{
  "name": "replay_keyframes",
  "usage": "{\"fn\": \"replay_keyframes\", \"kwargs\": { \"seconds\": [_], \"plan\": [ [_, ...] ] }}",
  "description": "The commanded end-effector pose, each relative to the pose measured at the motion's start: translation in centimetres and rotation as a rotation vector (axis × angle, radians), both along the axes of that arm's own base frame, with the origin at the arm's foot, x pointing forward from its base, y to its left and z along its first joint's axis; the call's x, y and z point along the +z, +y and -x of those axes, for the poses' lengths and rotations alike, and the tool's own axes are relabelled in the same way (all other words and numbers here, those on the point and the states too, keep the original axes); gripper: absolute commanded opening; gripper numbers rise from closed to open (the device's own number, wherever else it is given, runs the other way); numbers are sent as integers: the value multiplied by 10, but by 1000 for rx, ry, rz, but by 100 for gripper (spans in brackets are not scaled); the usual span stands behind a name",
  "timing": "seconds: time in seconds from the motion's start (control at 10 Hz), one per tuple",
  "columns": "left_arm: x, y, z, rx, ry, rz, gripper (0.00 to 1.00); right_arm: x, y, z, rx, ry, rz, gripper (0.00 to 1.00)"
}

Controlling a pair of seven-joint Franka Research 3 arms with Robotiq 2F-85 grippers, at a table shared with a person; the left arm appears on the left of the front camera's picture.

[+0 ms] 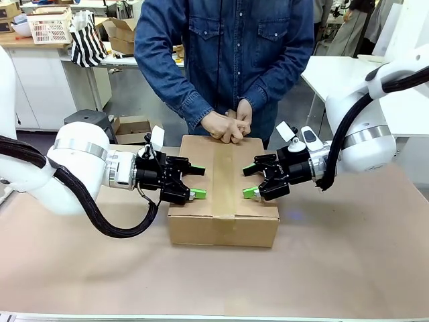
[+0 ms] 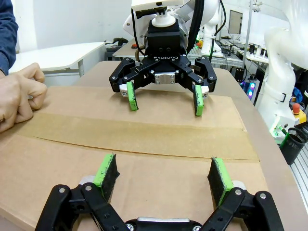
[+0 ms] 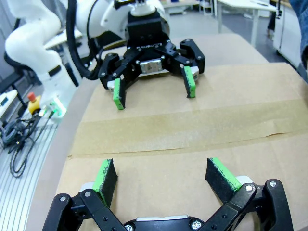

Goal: Pack the gift set into the box.
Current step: Press and hold the closed box until the human finishes sealing it.

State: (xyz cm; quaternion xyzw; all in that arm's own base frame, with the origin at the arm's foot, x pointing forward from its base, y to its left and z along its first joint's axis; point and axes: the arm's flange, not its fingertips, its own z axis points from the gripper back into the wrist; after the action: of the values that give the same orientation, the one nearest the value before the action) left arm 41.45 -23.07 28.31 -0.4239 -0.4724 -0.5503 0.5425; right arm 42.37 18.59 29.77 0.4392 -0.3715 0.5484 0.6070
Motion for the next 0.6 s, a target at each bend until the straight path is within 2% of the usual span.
{"fn": "replay_keyframes", "kwargs": {
  "seconds": [0.0, 0.5],
  "plan": [
    [-2, 1, 1, 1, 0, -2, 100, -2, 1, 0, -2, 3, 6, 100],
    [-2, 1, 1, 1, 0, -2, 100, -2, 1, 0, -2, 3, 6, 100]
  ]
}}
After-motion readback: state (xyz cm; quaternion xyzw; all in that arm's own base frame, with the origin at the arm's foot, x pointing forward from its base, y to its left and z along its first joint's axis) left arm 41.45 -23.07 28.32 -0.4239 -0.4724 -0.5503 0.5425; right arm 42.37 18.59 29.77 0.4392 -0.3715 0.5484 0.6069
